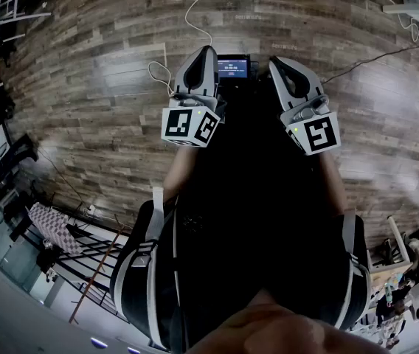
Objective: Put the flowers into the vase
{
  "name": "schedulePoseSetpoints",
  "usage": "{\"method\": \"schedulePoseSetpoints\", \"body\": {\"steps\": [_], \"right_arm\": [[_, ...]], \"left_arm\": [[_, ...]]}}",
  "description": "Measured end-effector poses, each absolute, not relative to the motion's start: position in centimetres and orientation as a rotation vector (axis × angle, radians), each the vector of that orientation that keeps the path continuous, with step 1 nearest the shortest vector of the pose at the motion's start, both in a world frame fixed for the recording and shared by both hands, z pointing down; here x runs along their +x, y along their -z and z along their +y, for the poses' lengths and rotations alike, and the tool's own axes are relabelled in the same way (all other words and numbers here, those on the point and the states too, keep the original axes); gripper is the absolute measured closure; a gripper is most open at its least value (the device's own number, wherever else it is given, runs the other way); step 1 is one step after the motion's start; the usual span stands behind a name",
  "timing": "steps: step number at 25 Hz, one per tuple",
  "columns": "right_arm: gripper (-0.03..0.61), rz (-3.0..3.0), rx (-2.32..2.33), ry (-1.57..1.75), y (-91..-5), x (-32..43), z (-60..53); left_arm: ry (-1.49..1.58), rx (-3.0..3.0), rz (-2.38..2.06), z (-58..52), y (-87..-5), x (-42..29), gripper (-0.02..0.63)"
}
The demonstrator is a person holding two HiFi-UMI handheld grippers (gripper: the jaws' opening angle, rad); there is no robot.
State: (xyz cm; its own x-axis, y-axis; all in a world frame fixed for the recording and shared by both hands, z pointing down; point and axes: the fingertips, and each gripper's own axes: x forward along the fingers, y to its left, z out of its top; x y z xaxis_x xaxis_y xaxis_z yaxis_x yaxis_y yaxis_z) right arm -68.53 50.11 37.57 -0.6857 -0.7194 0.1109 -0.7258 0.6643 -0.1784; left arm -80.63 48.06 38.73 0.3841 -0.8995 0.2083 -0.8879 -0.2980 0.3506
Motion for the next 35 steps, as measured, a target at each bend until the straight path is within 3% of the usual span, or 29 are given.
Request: {"method": "schedulePoseSetpoints", "body": {"steps": [14,21,35], "right_arm": [[0.560,-2.859,1.149,-0.295,-36.8,-73.3,52.0],[0.560,-2.924,1.000,-0.177,-35.5,-77.8,51.8],[0.560,-2.817,0.861,-0.226,-37.7,-79.0,51.4]], "left_arm": [[0.186,2.329,-1.490,49.9,-35.5,-82.1,0.600],[0.287,2.446,-1.256,49.3,-32.3,-78.9,0.600],[0.196,2.441,-1.070,48.2,-34.3,-77.3,0.600]]}}
